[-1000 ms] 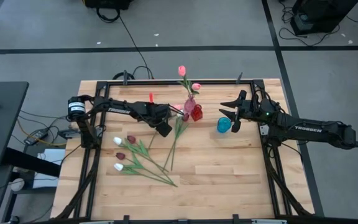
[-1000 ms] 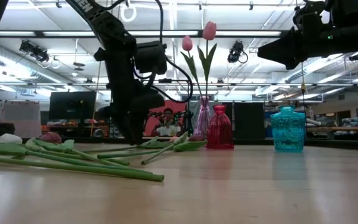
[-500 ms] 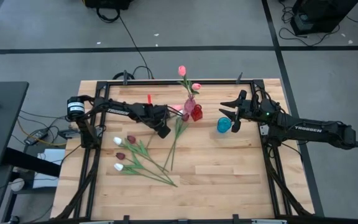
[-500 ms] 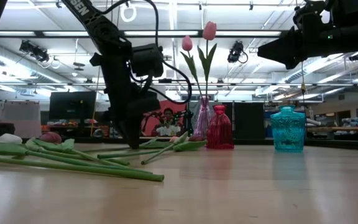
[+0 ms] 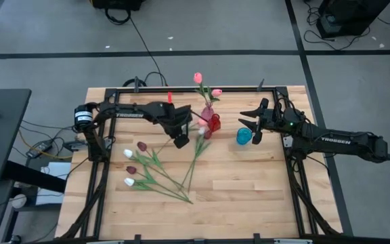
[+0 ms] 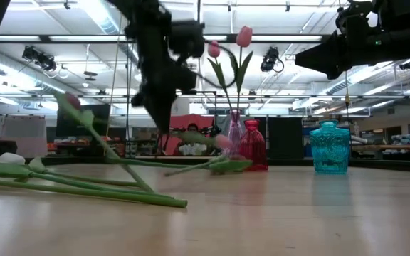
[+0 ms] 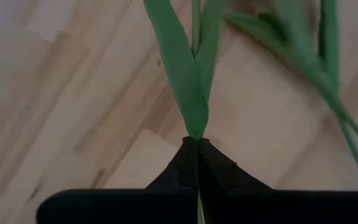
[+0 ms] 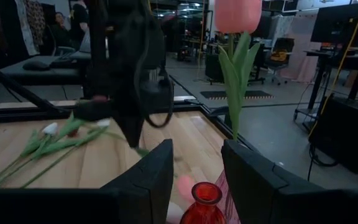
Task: Sort flowers into vase by color
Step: Put the pink flower into the pink vase
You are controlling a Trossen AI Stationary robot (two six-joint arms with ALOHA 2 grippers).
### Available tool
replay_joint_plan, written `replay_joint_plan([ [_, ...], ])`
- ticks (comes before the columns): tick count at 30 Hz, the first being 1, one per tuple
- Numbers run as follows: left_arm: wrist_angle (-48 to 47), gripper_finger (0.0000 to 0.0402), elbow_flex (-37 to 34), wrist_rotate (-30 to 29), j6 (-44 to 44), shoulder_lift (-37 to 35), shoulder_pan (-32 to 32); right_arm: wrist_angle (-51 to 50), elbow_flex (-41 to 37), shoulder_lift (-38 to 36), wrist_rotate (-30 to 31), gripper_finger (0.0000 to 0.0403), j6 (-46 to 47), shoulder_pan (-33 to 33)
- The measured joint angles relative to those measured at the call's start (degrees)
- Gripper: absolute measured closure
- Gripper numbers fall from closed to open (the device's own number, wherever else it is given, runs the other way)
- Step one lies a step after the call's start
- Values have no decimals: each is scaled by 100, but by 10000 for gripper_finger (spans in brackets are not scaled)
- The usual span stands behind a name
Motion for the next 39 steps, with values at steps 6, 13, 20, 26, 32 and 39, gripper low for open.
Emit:
replay_joint_plan([
  [6, -813, 401, 1032, -229, 298, -13, -124, -4, 0, 0, 0, 252, -9, 2],
  [13, -1279, 401, 1658, -503, 1492, -15, -333, -4, 0, -1, 0, 252, -7, 2],
  [20, -930, 401, 1898, -978, 2823, -15, -548, -4, 0, -2, 0, 252, -7, 1],
  [26, 155, 401, 1834, -230, 3030, -15, -574, -7, 0, -2, -5, 252, -6, 1],
  [32, 1130, 401, 1761, -69, 3227, -15, -578, -7, 0, -2, -190, 252, -4, 2],
  [39, 2442, 402, 1349, 141, 3602, -18, -596, -7, 0, -2, -190, 252, -4, -1],
])
